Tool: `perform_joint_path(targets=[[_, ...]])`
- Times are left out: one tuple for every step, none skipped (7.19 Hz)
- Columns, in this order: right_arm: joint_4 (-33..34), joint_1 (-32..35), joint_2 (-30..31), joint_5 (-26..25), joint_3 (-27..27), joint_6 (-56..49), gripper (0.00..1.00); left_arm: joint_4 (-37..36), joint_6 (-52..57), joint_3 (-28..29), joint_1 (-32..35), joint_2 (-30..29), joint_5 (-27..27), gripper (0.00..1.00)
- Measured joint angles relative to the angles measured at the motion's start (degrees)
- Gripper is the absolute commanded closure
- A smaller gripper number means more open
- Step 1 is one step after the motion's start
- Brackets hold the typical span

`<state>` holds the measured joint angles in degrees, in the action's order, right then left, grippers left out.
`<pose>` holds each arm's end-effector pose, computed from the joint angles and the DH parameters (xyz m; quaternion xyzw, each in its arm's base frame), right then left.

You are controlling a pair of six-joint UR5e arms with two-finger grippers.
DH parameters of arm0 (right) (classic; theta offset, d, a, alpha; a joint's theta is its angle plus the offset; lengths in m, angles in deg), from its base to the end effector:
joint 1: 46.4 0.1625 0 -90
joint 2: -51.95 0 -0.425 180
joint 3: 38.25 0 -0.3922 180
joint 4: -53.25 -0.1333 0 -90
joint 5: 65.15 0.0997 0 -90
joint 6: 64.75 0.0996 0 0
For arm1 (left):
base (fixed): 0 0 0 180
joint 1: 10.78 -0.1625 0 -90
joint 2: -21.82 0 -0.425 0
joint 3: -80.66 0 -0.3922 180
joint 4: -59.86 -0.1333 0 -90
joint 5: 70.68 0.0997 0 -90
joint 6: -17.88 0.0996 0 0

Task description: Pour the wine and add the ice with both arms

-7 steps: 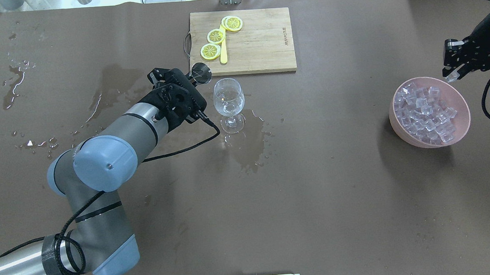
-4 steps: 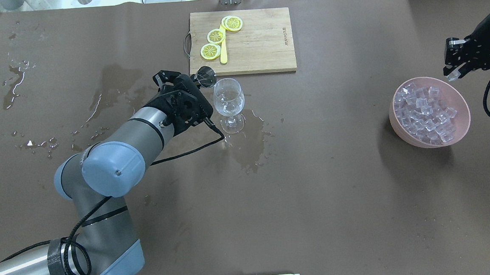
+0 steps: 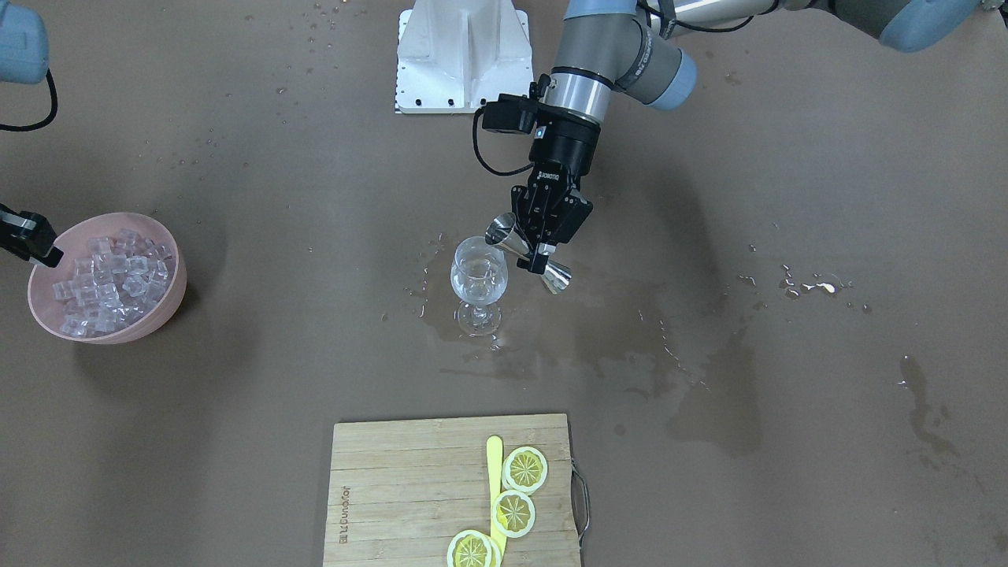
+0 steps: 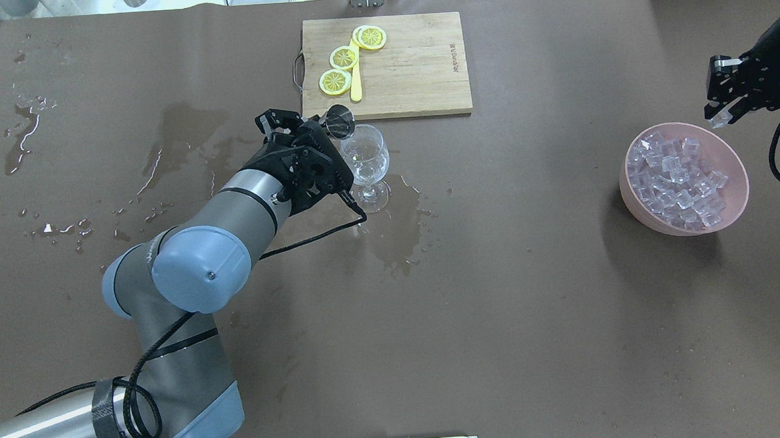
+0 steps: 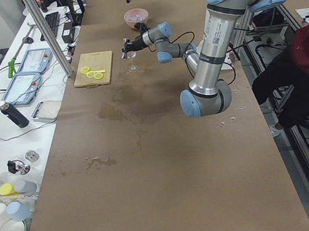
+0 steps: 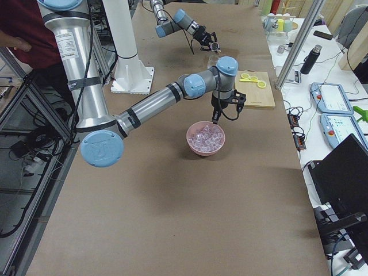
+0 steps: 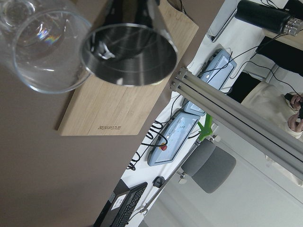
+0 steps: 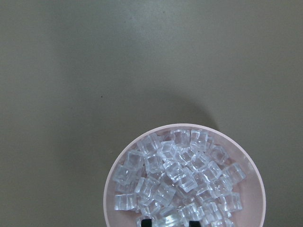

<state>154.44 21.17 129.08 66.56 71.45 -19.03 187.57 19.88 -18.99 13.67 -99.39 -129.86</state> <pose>-0.1460 -0.5295 0.3986 -0.0524 -0.3869 0.1207 0.9127 0.4885 -0.4246 0.1886 0.6272 0.1466 0.2750 0.7138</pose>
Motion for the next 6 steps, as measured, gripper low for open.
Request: perform_joint_path(targets=[[0.4, 0.0, -0.3, 0.7, 0.1, 0.1, 0.85, -0.7, 0.5, 0.0, 0.0, -0.1, 0.1, 1.0], [1.4, 0.0, -1.1, 1.1, 0.1, 0.1, 0.85, -1.2, 1.2, 0.0, 0.0, -0.2, 0.5, 1.0], [2.8, 0.0, -2.2, 1.3, 0.2, 0.1, 0.85, -1.6, 2.3, -0.1, 0.0, -0.3, 1.2, 1.0], [3.7, 0.0, -2.9, 1.4, 0.2, 0.2, 0.85, -2.5, 3.3, -0.2, 0.0, -0.5, 1.9, 1.0], [4.4, 0.0, -3.6, 1.5, 0.2, 0.2, 0.85, -3.5, 4.2, -0.3, 0.0, -0.7, 2.5, 1.0], [5.5, 0.1, -4.6, 1.5, 0.1, 0.2, 0.85, -4.4, 5.2, -0.3, 0.0, -0.9, 3.4, 1.0]])
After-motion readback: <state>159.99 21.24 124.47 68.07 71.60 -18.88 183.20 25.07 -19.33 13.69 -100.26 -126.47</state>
